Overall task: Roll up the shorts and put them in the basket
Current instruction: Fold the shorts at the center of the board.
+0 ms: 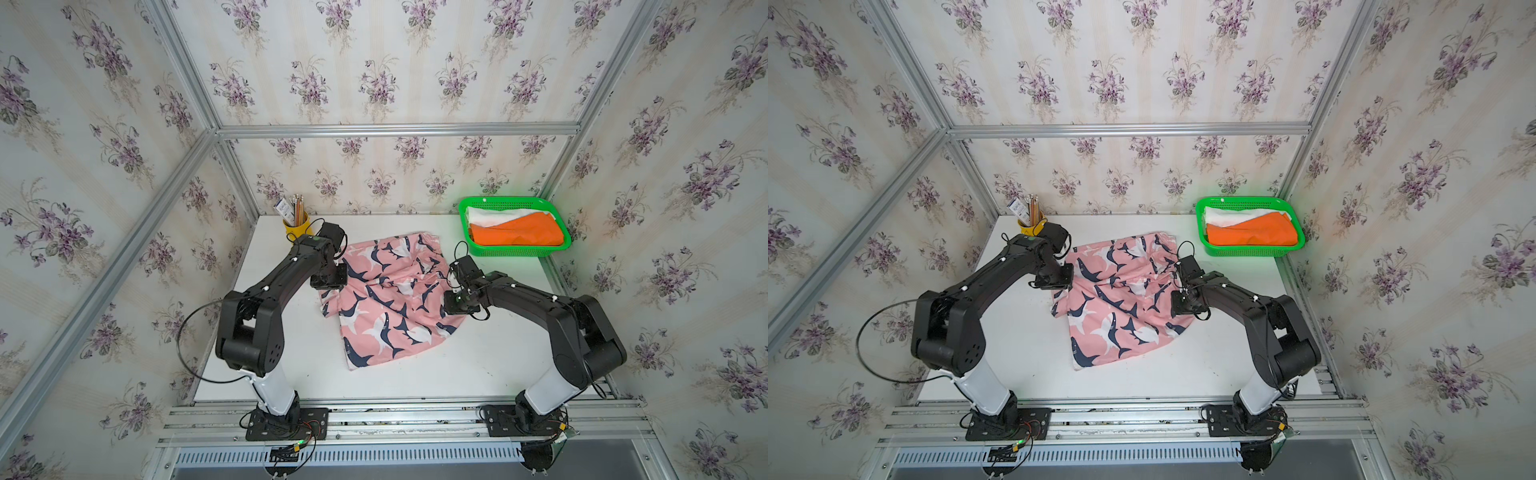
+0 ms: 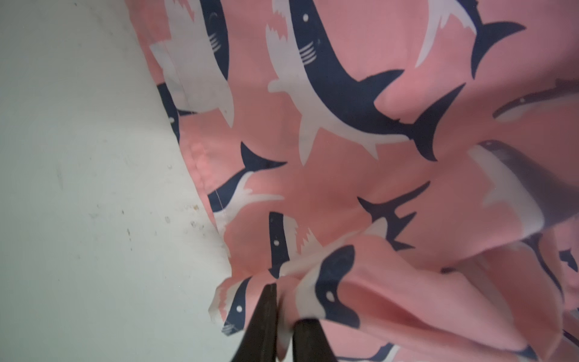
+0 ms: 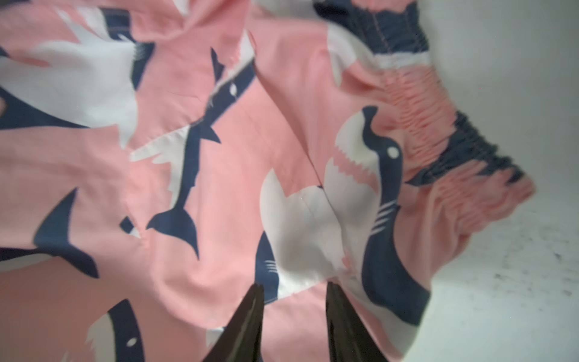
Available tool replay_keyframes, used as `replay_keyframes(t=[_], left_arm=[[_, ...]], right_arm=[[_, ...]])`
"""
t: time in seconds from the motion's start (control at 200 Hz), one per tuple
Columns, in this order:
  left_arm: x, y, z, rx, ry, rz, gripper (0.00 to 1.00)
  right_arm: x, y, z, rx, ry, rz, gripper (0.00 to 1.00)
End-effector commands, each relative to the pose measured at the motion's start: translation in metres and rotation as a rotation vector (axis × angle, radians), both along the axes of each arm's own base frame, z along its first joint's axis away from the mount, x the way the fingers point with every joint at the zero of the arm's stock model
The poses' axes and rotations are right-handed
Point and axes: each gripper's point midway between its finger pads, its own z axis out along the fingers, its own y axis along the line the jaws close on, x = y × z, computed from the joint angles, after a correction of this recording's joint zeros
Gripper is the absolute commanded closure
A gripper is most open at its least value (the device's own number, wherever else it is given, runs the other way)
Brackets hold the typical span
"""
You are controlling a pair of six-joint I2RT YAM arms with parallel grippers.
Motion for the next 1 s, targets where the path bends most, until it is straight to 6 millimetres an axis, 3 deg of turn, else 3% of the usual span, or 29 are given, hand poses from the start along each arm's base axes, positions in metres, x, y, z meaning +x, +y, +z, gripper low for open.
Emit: replay_keyframes(t=[0.0,0.105,0.17,0.44,0.629,0.704,0.814,0.889,0.999], left_arm=[[0.022,0.022,0.003,-0.001,-0.051,0.055,0.85],[0.036,0.042,0.006,-0.001,-0.067,0.093,0.88],[0.044,0.05,0.005,-0.005,-0.051,0.103,0.87],[0.08,0.069,-0.002,-0.03,-0.028,0.158,0.85],[0.095,0.074,-0.005,-0.044,-0.019,0.162,0.82],[0.098,0.074,-0.008,-0.055,-0.016,0.163,0.82],[0.102,0.075,-0.008,-0.065,-0.027,0.17,0.82],[0.104,0.074,-0.005,-0.079,-0.04,0.171,0.77],[0.097,0.071,0.012,-0.104,-0.09,0.187,0.59]], right_arm=[[0.006,-0.016,0.012,-0.059,-0.06,-0.068,0.59],[0.011,-0.033,0.016,-0.1,-0.099,-0.124,0.54],[0.015,-0.034,0.017,-0.072,-0.105,-0.132,0.53],[0.035,-0.003,0.01,0.076,-0.089,-0.091,0.46],[0.034,0.015,-0.011,0.185,-0.009,-0.075,0.46],[0.03,0.011,-0.025,0.175,0.025,-0.098,0.46],[0.032,0.003,-0.036,0.178,0.026,-0.136,0.51],[0.034,0.0,-0.04,0.19,0.019,-0.151,0.59],[0.035,-0.002,-0.041,0.192,0.019,-0.156,0.83]])
